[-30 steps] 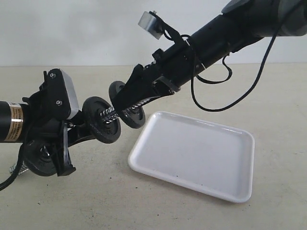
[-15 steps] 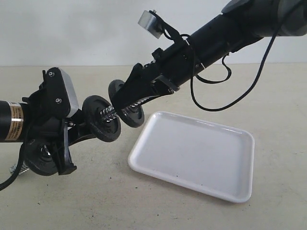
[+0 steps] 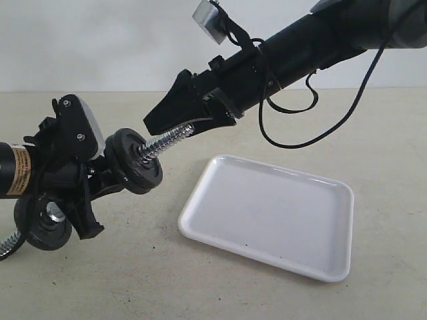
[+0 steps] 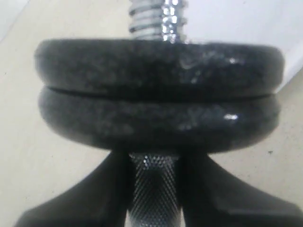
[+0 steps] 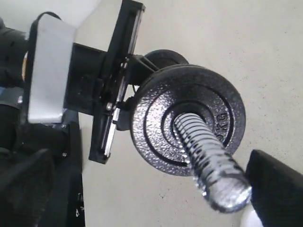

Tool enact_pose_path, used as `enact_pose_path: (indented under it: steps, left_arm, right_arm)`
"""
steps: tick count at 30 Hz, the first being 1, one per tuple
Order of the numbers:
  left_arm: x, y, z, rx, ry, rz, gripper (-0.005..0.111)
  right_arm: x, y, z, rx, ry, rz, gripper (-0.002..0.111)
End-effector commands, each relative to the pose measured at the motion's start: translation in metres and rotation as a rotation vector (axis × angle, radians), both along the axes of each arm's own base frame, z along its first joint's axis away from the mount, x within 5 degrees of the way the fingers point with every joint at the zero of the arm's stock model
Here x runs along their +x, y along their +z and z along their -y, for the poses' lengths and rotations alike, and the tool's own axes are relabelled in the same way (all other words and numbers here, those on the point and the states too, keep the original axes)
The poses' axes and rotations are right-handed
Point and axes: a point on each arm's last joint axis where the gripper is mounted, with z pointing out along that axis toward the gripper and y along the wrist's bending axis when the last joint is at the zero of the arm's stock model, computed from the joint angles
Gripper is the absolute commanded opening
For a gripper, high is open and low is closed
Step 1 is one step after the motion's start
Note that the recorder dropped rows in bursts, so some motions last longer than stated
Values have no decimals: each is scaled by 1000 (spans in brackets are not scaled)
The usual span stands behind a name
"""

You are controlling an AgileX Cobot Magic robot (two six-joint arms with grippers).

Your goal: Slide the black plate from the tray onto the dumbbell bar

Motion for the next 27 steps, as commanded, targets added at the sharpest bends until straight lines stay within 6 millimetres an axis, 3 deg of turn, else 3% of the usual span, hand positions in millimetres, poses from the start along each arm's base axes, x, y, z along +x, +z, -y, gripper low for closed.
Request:
enact_pose_path:
  steps: [1,6,16,23,27]
  left_arm:
    - [-21,75,43,-707,-401,179,4]
    - [3,56,38,-894,-91,-36,4]
    - [27,17,34,-924,116,-102,4]
    - [26,11,35,-876,98,-106,4]
    - [26,11,35,-873,94,-107,4]
  right_arm:
    - [0,12,0,48,29,81,104]
    - [1,14,0,55,34,100,104]
    - [13,12,4,26,-64,154,104]
    - [44,13,39,14,-277,203,104]
    - [59,26,68,51,-344,218,104]
